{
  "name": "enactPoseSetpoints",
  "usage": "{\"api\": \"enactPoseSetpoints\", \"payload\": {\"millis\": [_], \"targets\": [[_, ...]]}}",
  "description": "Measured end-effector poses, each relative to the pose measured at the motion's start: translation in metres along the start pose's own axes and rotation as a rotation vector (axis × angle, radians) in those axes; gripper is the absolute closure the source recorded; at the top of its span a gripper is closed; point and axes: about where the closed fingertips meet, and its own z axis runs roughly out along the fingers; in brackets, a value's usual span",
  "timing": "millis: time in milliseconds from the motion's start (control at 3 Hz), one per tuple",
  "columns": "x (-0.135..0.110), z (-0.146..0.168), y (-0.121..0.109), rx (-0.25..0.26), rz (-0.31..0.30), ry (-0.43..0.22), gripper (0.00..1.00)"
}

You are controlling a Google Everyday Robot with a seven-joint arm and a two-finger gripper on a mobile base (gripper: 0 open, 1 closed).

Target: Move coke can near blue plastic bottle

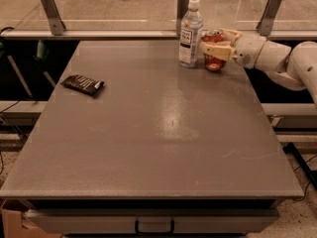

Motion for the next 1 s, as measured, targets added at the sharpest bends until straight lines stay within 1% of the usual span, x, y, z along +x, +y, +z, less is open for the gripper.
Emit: {"api": "enactPoseSetpoints", "payload": {"millis": [333, 667, 1000], "targets": [[0.004, -0.010, -0.002, 0.009, 0.013, -0.013, 0.00], [0.007, -0.022, -0.005, 0.030, 0.021, -0.021, 0.00], [0.006, -0.035, -0.006, 0.042, 0.014, -0.016, 0.00]]}}
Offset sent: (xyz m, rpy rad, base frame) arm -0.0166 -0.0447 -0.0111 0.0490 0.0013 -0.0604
